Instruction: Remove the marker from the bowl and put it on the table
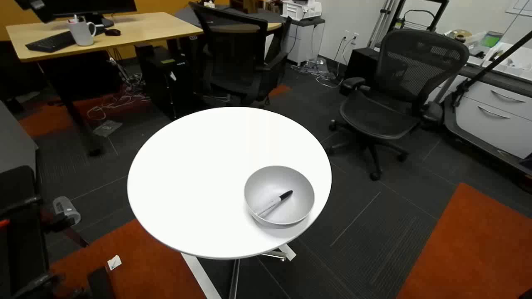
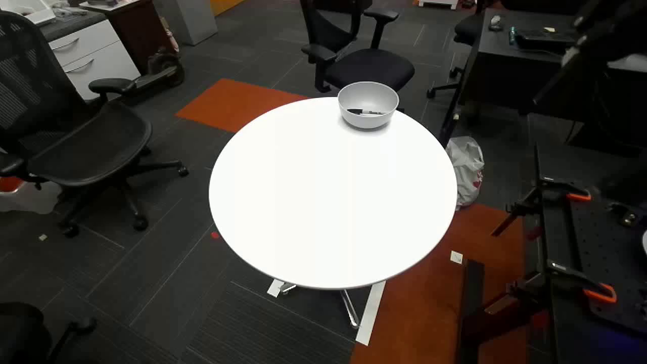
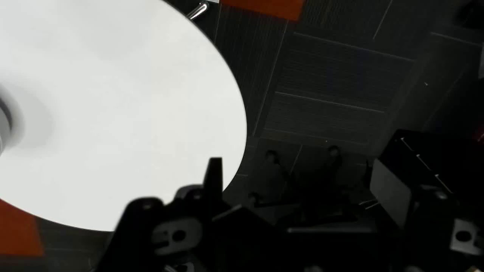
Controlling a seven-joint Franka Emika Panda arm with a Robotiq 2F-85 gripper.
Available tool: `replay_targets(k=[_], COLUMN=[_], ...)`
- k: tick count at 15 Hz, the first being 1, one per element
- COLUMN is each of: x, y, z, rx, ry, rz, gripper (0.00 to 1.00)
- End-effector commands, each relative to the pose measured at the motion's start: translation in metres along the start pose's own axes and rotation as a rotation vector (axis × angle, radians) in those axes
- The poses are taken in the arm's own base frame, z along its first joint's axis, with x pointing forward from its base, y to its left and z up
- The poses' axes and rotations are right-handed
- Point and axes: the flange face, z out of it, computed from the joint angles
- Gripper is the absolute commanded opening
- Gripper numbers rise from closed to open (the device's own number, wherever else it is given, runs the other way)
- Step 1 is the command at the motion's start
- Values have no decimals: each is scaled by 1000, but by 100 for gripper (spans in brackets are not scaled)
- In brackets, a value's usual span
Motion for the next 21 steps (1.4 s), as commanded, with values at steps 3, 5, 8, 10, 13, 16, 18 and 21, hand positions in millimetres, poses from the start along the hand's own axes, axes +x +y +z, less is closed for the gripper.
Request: replay_targets(k=[3, 5, 8, 10, 13, 16, 18, 21], x=[0, 0, 9, 20, 36, 45, 45, 47], y=[0, 0, 10, 33, 93, 167, 216, 278], z=[-1, -1, 3, 1, 1, 8, 19, 34], rx=[0, 0, -66, -115, -200, -265, -295, -295], ry=[-1, -1, 36, 88, 119, 91, 37, -26], rz=[0, 0, -7, -1, 31, 91, 109, 126], gripper=[100, 100, 100, 100, 100, 100, 100, 100])
